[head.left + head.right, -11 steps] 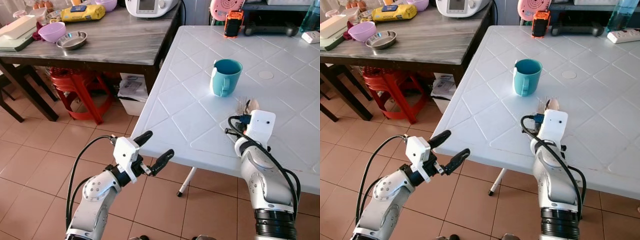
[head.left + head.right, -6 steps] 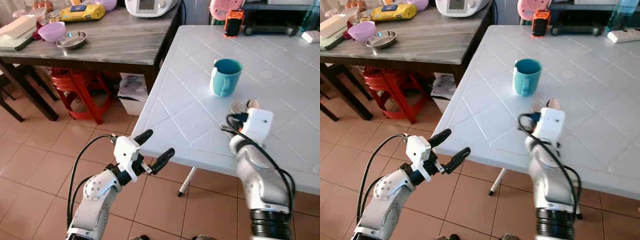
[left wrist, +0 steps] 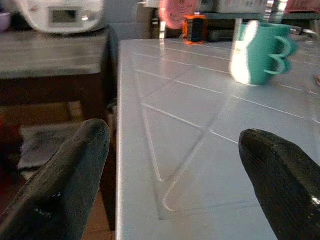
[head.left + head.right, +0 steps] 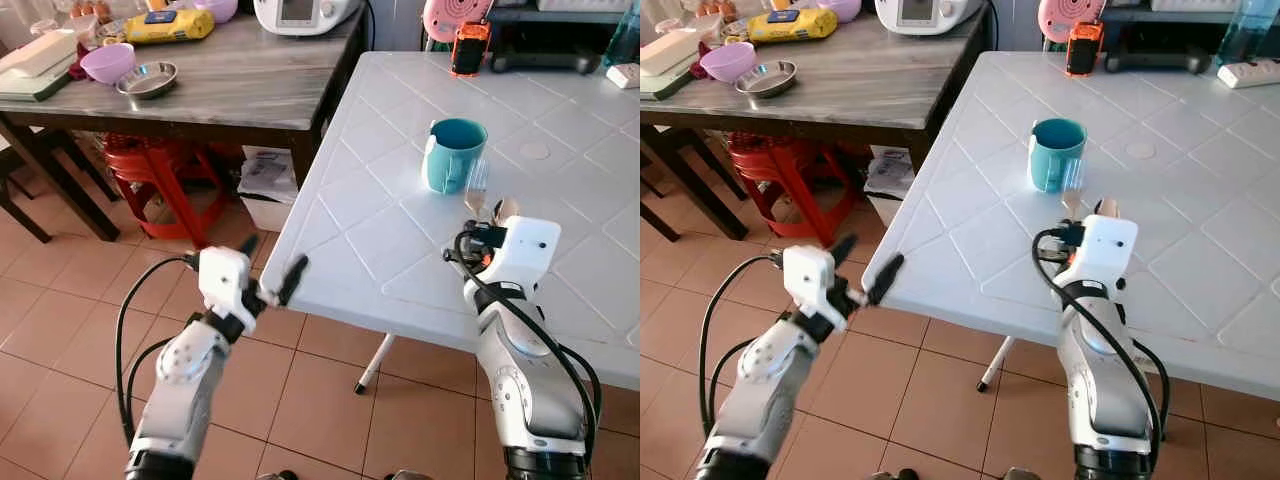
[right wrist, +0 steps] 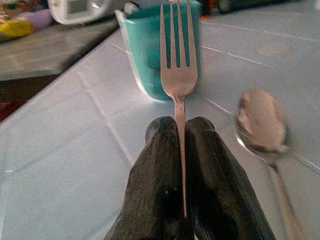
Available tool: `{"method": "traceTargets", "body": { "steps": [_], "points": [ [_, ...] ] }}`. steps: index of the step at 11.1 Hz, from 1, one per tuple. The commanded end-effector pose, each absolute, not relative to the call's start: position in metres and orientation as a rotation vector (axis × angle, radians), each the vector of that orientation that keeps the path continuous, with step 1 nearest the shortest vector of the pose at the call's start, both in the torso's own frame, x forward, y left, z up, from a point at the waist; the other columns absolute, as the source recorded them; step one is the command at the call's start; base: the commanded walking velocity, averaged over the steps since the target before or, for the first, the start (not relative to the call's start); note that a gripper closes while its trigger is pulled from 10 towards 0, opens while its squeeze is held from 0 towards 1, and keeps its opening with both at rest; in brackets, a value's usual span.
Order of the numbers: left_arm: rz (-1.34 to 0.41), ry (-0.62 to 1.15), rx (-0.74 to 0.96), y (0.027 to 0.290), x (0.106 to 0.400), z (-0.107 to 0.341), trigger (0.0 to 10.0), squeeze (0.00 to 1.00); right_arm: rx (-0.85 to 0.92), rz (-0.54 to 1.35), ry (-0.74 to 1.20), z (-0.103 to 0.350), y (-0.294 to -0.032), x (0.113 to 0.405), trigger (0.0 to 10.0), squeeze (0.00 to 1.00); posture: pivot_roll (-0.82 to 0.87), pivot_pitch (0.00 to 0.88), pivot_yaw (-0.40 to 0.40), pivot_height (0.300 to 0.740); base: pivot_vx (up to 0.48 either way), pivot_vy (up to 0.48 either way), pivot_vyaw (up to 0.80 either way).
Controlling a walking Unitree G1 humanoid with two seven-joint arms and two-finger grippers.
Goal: Setting the table
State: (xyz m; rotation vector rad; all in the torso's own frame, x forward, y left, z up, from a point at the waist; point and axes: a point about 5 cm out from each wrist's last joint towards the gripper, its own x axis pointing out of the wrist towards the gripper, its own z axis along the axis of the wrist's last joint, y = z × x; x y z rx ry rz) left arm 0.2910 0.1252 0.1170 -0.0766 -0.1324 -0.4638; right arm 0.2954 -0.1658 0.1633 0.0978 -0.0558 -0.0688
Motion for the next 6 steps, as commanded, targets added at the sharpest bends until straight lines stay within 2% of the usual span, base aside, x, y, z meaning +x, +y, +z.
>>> {"method": "traceTargets", "body": {
  "steps": [1,3,6],
  "points": [
    [-0.430,-0.102,-0.061,0.1300,0.2926,0.1129,10.0,0.00,0.092,-0.039,-0.101,0.1722,-0.1593,0.2939,10.0,0.00,-0.12,0.093,0.117,0.740,0.000,0.000,0.00],
    [-0.439,-0.097,-0.072,0.1258,0.2953,0.1131,10.0,0.00,0.101,-0.046,-0.099,0.1721,-0.1595,0.2956,10.0,0.00,-0.12,0.091,0.115,0.740,0.000,0.000,0.00],
    [-0.457,-0.102,-0.082,0.1202,0.2922,0.1124,10.0,0.00,0.116,-0.035,-0.098,0.1716,-0.1581,0.2949,10.0,0.00,-0.12,0.093,0.115,0.740,0.000,0.362,-0.75]
  ]
}}
